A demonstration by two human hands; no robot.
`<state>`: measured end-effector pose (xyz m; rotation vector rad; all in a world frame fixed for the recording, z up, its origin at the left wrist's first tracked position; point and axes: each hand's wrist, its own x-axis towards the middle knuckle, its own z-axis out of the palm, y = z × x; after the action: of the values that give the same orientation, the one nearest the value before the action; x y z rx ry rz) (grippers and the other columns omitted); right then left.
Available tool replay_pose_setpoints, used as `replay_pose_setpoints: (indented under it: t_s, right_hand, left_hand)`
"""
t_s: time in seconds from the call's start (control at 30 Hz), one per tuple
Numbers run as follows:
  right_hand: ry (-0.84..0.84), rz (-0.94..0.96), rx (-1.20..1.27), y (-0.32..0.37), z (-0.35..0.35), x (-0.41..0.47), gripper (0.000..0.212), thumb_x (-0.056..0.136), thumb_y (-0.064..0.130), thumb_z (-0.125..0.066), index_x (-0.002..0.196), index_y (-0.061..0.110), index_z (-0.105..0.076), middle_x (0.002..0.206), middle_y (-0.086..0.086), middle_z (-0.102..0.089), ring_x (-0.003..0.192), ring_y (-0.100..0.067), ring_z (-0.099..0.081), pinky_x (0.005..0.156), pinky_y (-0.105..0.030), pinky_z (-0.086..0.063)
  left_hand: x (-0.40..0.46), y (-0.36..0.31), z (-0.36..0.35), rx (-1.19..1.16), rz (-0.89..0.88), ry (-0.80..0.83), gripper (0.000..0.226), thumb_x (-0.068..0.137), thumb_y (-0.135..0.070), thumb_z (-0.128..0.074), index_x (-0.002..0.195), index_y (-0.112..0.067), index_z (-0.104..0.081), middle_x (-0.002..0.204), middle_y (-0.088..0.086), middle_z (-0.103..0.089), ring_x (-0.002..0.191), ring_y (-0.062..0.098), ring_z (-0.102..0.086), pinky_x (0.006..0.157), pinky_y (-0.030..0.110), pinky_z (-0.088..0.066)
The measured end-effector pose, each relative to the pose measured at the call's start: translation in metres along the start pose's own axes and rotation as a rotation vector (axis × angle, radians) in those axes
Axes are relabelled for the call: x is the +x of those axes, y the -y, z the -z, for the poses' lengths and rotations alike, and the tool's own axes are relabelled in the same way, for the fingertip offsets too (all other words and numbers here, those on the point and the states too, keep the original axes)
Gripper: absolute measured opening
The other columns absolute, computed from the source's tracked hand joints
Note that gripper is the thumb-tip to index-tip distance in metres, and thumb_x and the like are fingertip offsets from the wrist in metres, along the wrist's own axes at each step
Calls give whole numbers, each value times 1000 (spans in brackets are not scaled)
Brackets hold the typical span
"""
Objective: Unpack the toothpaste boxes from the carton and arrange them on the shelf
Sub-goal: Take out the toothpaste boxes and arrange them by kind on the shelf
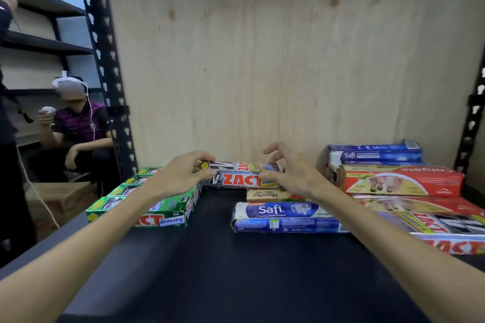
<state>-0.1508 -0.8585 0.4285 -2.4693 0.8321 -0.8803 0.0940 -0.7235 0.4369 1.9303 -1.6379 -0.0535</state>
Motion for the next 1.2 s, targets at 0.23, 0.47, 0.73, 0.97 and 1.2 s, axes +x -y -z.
replay_pose_setpoints:
  t_s: [0.23,0.47,0.73,0.97,1.2]
  right_hand:
    - [11,17,12,-2,-8,6,54,80,34,-80,119,33,-42,101,8,-61,92,-12,-58,77,-31,-43]
    - [77,-34,-52,-10,-11,-1,57,80,48,-76,123,36,-40,111,6,-64,100,-14,-61,88,-38,-48]
    - [164,-87,-83,-9,-10,5,47,86,50,-69,124,31,-48,108,6,-65,92,-7,-59,69,-23,-40]
    - [55,-108,-118,-12,-22,8,51,82,49,-74,124,29,-54,129,-2,-52,106,-11,-50,82,-26,-41]
    - [73,-112,-161,-9,-20,6,62,86,49,-69,137,19,-49,137,-5,-55,119,-19,-54,93,-31,-44]
  left_hand:
    - [3,8,-13,52,1,-14,34,95,-39,-62,127,-27,-57,120,-15,-61,110,7,-57,85,20,-40]
    - [-1,11,-19,140,-8,34,39,93,-39,-64,128,-22,-59,129,-3,-58,119,15,-55,106,34,-42]
    - [2,10,-22,179,13,53,46,89,-35,-71,132,-19,-60,130,0,-53,121,15,-53,105,26,-38]
    - [6,12,-23,208,63,17,51,88,-36,-72,134,-16,-60,139,3,-55,127,20,-52,108,33,-38]
    - [4,5,-25,201,88,-21,49,89,-33,-71,135,-17,-61,141,3,-57,129,21,-52,108,31,-37]
